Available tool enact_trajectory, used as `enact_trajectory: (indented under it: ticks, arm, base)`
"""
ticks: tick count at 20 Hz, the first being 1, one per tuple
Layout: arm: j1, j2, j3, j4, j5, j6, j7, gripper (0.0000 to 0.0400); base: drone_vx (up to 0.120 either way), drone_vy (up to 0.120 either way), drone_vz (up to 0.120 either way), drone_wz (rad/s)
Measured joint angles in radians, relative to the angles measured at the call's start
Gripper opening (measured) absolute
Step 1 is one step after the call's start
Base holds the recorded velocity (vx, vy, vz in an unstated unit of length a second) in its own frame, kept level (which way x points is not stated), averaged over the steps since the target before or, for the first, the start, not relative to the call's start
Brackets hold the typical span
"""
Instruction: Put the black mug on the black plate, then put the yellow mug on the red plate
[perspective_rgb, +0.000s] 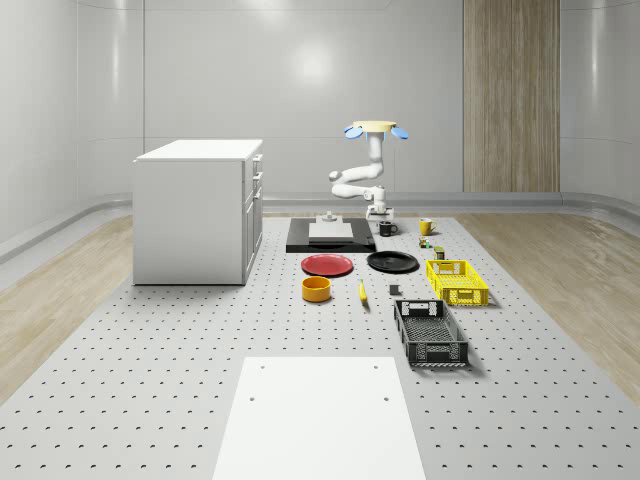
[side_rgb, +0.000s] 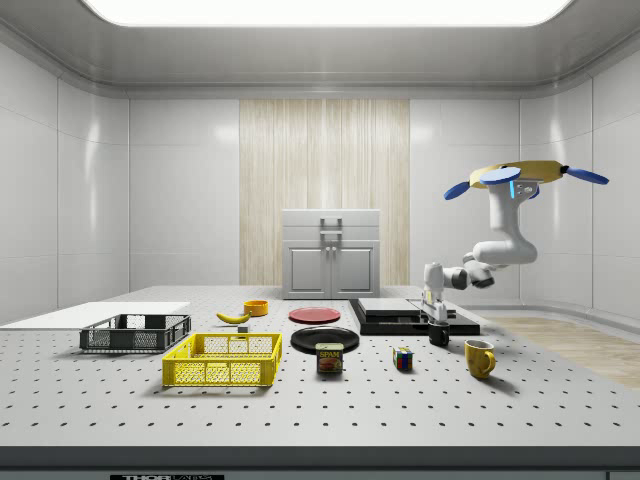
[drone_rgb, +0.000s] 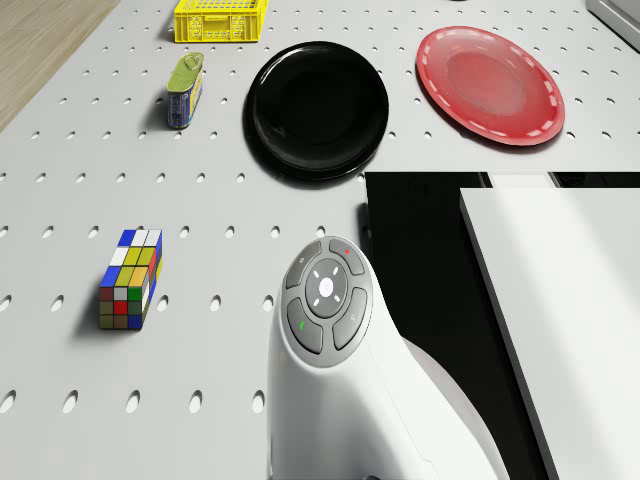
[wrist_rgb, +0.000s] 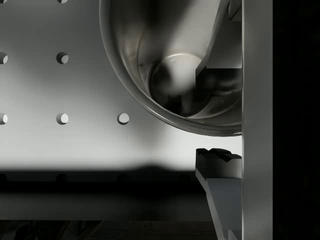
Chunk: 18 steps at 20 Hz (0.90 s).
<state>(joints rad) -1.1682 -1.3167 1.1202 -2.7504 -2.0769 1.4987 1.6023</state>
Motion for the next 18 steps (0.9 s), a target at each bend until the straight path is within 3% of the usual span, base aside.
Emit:
enact_trajectory:
  ticks: [9, 16, 18]
  arm:
    - [-0.005, -0.013, 0.035, -0.012, 0.038, -0.005, 0.010, 0.0113]
    - [-0.010, -0.023, 0.099, -0.031, 0.101, -0.024, 0.023, 0.0111]
    - [-0.012, -0.027, 0.107, -0.033, 0.110, -0.024, 0.025, 0.0110]
  base:
    - [0.000, 0.000, 0.004, 0.000]
    - [0.000, 0.000, 0.120, 0.000]
    - [0.120, 0.000, 0.120, 0.000]
